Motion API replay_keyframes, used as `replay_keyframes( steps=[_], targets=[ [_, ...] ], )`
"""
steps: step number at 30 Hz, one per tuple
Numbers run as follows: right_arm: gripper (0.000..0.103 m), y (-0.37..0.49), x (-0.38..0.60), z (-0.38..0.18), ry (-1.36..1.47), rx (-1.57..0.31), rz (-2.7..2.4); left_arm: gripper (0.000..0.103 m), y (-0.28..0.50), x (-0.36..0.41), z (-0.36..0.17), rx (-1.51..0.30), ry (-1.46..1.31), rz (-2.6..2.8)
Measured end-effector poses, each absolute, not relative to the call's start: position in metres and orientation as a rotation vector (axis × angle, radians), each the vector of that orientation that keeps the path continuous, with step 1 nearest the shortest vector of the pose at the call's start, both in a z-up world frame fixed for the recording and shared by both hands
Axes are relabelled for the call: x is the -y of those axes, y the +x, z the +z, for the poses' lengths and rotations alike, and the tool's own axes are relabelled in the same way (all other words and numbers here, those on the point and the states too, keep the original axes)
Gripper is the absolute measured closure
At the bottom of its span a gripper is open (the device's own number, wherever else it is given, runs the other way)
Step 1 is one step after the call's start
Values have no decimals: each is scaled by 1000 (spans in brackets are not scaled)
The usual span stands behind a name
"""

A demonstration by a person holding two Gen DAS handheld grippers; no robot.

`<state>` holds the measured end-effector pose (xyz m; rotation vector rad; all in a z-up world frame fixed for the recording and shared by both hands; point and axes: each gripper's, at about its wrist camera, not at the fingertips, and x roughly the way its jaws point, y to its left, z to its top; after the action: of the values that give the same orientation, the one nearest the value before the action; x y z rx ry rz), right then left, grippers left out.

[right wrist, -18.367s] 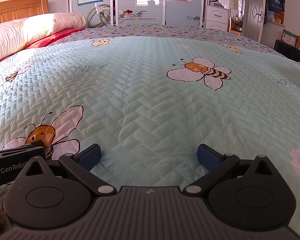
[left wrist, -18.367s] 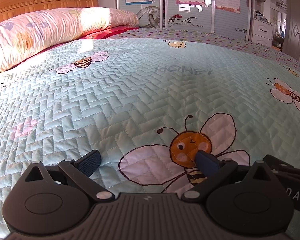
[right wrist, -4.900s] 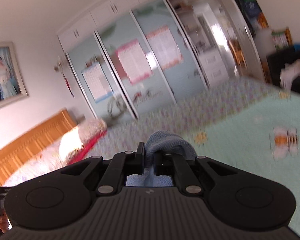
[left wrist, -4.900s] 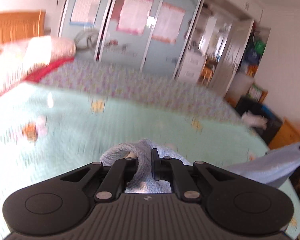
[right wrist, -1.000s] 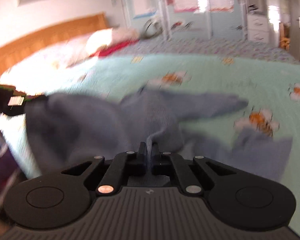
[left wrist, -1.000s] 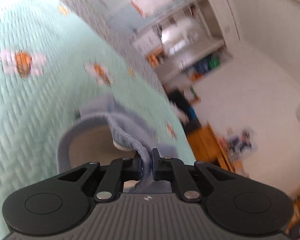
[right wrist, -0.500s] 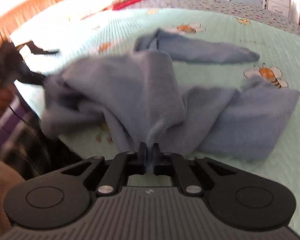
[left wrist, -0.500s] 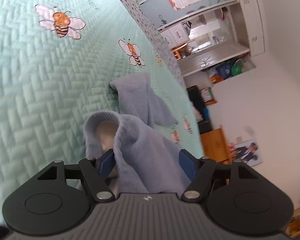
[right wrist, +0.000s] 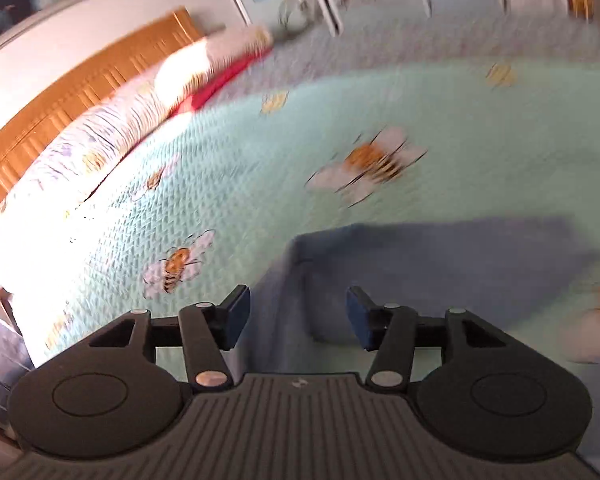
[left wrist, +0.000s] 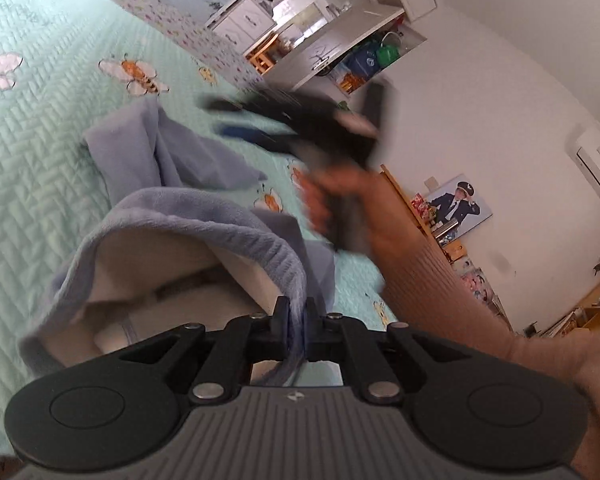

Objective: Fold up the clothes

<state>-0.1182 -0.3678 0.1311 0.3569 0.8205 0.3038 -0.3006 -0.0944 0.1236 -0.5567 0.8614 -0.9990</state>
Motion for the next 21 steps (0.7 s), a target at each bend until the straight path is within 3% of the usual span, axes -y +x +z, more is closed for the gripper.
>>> replay_keyframes(
  steps=[3,5,6,12,17,18,19,21],
  targets=[
    [50,-74,336,103,352,-923,274,98,-309,92,129,-847,-548,-984],
    [87,-63,323,88,321,-954,227,98,-309,90,136,-820,-545,-979],
    [96,-68,328,87,331,-943,190,98,-309,89,139,-805,-543,-981],
    [96,-149,412,137,382,-691,-62,98,-309,85,152,-732,-558,-1038],
    [87,-195,469,150,266,-734,-125,98,-310,81,158,-697,-572,-1039],
    [80,-212,483,152,293,-706,-128,98,-311,79,158,-695,-578,-1028],
    [63,-231,500,155,341,-670,-138,98,-311,76,158,-693,-583,-1017],
    [43,-268,529,157,399,-601,-251,98,-311,73,158,-694,-591,-998]
  ],
)
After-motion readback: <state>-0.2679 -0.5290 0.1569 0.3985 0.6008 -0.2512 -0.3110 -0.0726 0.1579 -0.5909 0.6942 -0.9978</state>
